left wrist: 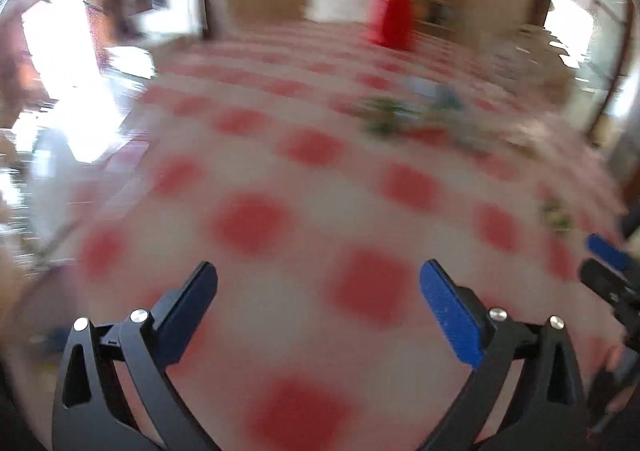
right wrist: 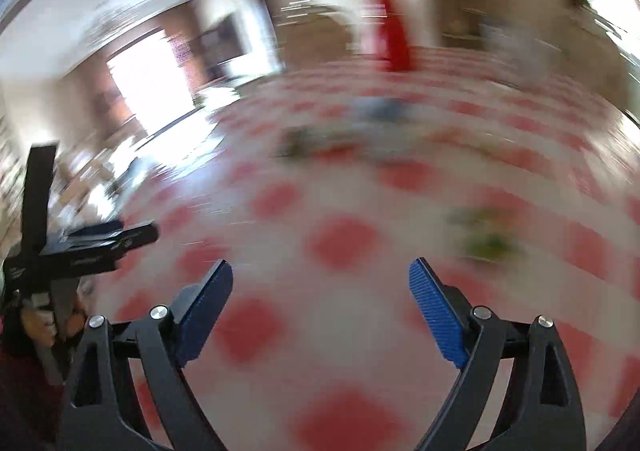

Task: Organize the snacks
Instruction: 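Swing both open grippers back over the table toward the snacks, then grasp the green garlic snack bag with the right gripper while the left grasps the clear bun bag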

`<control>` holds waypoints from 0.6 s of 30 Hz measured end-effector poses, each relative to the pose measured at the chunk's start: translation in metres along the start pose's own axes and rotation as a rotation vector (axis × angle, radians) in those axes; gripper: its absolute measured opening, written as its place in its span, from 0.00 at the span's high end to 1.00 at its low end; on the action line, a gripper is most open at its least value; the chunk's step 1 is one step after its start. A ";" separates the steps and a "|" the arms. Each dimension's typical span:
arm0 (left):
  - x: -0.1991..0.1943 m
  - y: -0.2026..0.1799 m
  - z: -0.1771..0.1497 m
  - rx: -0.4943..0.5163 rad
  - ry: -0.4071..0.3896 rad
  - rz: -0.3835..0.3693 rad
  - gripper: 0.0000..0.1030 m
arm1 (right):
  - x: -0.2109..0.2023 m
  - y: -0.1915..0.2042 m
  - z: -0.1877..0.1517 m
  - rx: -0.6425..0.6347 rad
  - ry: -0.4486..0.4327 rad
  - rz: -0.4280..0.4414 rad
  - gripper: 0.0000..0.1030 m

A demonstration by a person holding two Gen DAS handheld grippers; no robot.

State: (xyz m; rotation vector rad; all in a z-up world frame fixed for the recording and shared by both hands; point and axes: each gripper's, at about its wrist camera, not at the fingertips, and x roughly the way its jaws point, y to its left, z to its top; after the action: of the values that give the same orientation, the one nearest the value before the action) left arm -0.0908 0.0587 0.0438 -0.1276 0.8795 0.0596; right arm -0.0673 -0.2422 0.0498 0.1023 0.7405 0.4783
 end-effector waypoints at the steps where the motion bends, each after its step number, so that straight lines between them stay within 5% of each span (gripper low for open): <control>1: 0.010 -0.015 0.004 0.006 0.015 -0.042 0.02 | -0.005 -0.022 -0.003 0.037 -0.001 -0.038 0.15; 7: 0.051 -0.091 0.018 0.068 0.063 -0.203 0.02 | 0.000 -0.115 -0.007 0.188 0.066 -0.142 0.15; 13: 0.075 -0.117 0.032 0.126 0.073 -0.169 0.02 | 0.048 -0.092 0.022 0.074 0.148 -0.126 0.15; 18: 0.087 -0.124 0.059 0.152 0.039 -0.114 0.02 | 0.091 -0.072 0.040 -0.041 0.234 -0.223 0.22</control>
State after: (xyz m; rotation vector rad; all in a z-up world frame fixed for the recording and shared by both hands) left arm 0.0226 -0.0566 0.0244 -0.0363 0.9110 -0.1167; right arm 0.0453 -0.2619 0.0042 -0.0759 0.9585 0.2942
